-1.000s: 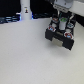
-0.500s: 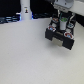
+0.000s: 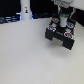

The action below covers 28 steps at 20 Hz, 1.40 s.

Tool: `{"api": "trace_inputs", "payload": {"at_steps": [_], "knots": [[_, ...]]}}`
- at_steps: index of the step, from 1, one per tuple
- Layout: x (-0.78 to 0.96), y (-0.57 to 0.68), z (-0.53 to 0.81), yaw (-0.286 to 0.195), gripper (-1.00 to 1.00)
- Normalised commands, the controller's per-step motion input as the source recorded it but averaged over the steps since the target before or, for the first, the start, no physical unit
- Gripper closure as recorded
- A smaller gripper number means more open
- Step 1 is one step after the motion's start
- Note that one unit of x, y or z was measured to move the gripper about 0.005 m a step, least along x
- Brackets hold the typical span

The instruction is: Open the kcup holder, insert the kcup into the holder, and close the kcup holder

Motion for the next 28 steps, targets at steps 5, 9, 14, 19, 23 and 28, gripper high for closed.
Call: {"api": "trace_inputs", "payload": {"at_steps": [5,9,14,19,23,28], "knots": [[0.05,-0.03,-0.17,-0.011,1.00],[0.02,-0.02,-0.09,-0.008,1.00],[-0.18,0.00,-0.04,-0.016,1.00],[-0.04,-0.02,-0.10,-0.013,1.00],[0.00,0.00,-0.02,0.000,1.00],[-0.07,-0.01,-0.02,-0.001,1.00]]}}
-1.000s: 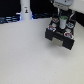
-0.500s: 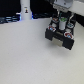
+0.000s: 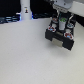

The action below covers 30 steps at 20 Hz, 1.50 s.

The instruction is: Open the kcup holder, insert the kcup into the holder, and close the kcup holder

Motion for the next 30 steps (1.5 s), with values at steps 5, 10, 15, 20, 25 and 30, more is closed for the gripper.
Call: {"api": "trace_inputs", "payload": {"at_steps": [5,10,15,20,25,30], "knots": [[-0.44,-0.07,-0.02,-0.078,1.00],[-0.14,-0.08,-0.15,-0.035,1.00],[0.00,0.00,-0.18,-0.001,1.00],[-0.03,0.00,-0.08,-0.003,1.00],[0.01,-0.01,-0.27,-0.003,1.00],[0.02,0.02,-0.30,0.002,1.00]]}}
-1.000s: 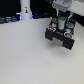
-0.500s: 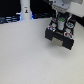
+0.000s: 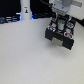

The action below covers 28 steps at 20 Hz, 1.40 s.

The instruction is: Open the kcup holder, insert the kcup into the holder, and close the kcup holder

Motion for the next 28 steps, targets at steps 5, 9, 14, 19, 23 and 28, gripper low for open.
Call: {"api": "trace_inputs", "payload": {"at_steps": [5,9,14,19,23,28], "knots": [[0.07,0.09,0.00,0.042,-1.00],[0.12,0.03,0.31,0.064,-1.00],[0.13,-0.01,0.33,0.081,-1.00],[0.24,-0.15,0.46,0.115,-1.00],[0.37,-0.33,0.47,0.117,-1.00],[0.46,-0.41,0.33,0.077,-1.00]]}}
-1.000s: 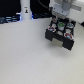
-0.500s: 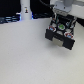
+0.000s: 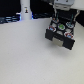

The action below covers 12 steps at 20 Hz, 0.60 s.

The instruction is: Open the kcup holder, insert the kcup into the holder, and close the kcup holder

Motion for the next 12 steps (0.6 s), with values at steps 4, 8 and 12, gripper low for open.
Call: {"api": "trace_inputs", "payload": {"at_steps": [4,8,12], "knots": [[0.61,-0.40,0.23,0.035,-1.00],[0.63,-0.40,0.20,0.019,-1.00],[0.63,-0.37,0.16,0.023,-1.00]]}}
